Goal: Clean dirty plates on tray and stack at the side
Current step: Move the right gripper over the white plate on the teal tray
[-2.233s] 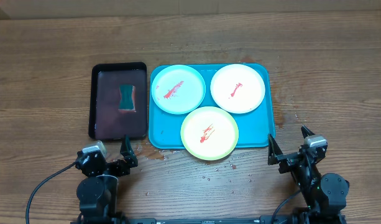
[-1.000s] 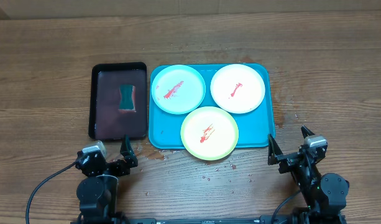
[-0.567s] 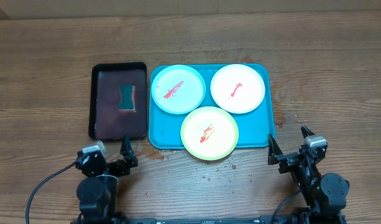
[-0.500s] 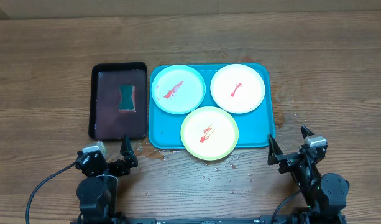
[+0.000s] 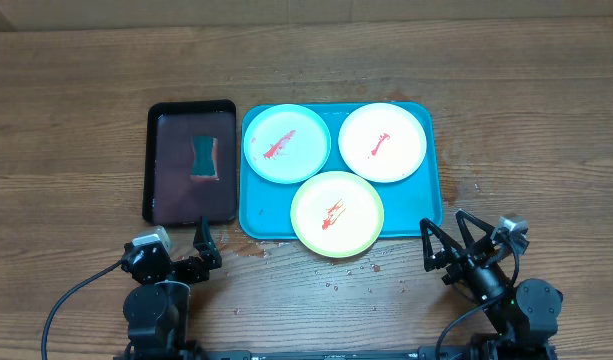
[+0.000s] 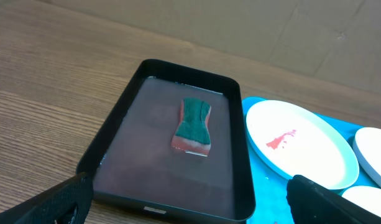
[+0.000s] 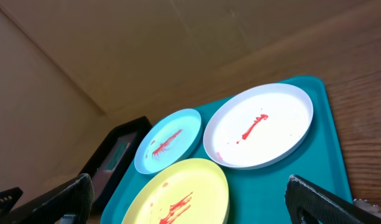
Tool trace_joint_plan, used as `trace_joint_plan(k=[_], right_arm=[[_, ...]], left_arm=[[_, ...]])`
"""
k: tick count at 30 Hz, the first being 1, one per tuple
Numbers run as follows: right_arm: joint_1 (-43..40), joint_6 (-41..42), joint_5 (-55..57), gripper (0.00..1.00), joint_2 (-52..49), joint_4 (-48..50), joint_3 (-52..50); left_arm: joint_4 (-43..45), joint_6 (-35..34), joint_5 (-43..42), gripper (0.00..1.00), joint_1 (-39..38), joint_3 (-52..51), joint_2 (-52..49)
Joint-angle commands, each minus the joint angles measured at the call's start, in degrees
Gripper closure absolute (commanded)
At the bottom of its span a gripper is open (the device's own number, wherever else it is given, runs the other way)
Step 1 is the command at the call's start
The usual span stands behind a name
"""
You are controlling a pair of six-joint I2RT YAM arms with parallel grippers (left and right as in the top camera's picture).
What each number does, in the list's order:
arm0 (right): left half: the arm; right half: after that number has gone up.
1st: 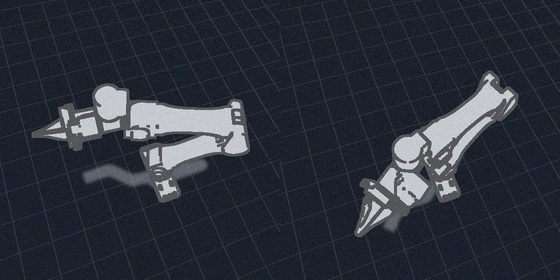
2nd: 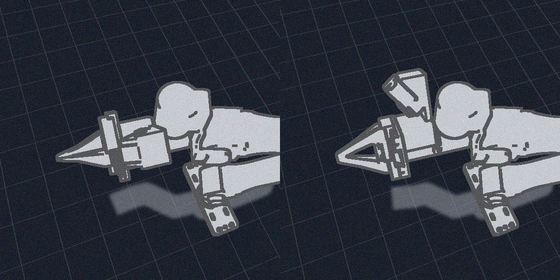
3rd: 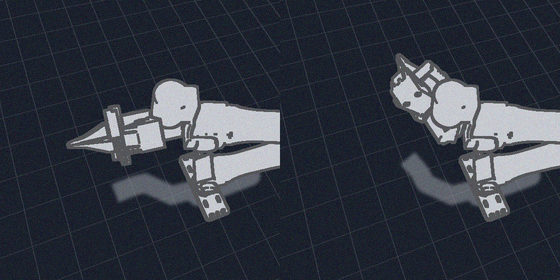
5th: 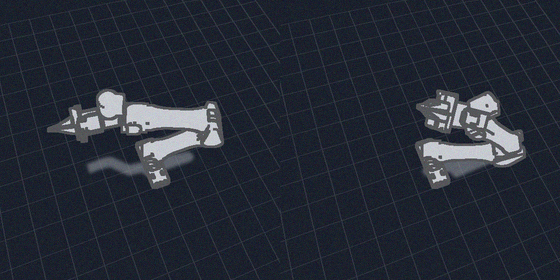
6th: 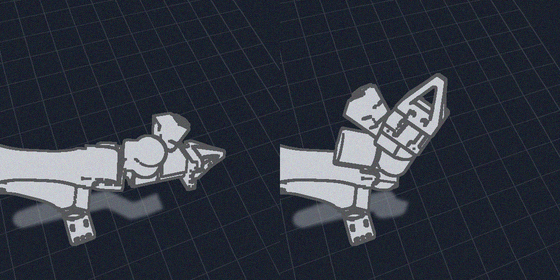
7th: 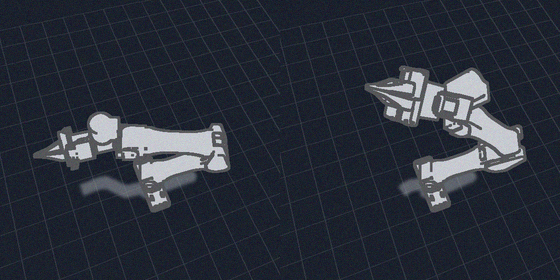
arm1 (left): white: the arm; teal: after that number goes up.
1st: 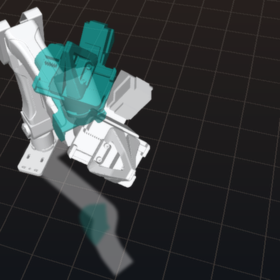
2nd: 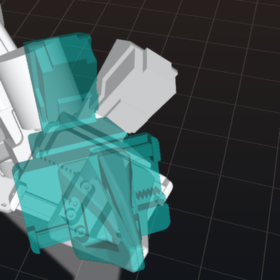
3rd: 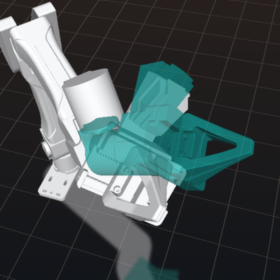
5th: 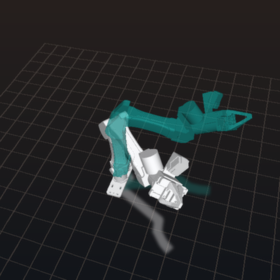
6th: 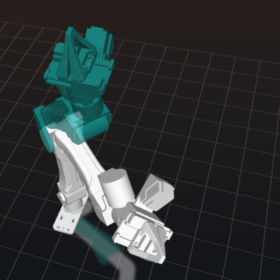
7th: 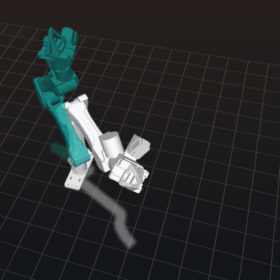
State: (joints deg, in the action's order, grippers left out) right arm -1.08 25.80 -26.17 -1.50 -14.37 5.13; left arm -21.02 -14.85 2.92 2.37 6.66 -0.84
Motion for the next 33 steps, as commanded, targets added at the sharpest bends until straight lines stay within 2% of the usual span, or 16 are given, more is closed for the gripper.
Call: trace_joint_plan(k=[1,7,13,20,23,27,30,33], right_arm=[[0.1,-0.3,0.0,0.00,-4.0,1.9,0.4],[0.1,-3.9,1.6,0.00,-19.8,6.0,8.1],[0.1,-9.8,3.0,0.00,-40.3,5.9,21.7],[3.0,-11.4,3.0,0.00,-60.9,5.7,36.9],[7.1,-14.6,4.8,0.00,-66.7,4.9,42.3],[13.9,-16.4,14.7,0.00,-72.0,1.3,47.6],[17.7,-17.3,20.0,0.00,-74.8,-2.0,49.3],[19.4,-17.3,20.1,0.00,-76.8,-3.6,49.3]], left_arm=[[0.3,-0.6,-0.6,0.00,0.2,-0.4,0.5],[0.3,-0.6,-0.6,0.00,0.2,-0.4,0.5],[0.3,-0.6,-0.6,0.00,0.2,-0.4,0.5],[0.3,-0.6,-0.6,0.00,0.2,-0.4,0.5],[0.3,-0.6,-0.6,0.00,0.2,-0.4,0.5],[0.3,-0.6,-0.6,0.00,0.2,-0.4,0.5],[0.3,-0.6,-0.6,0.00,0.2,-0.4,0.5],[0.3,-0.6,-0.6,0.00,0.2,-0.4,0.5]])
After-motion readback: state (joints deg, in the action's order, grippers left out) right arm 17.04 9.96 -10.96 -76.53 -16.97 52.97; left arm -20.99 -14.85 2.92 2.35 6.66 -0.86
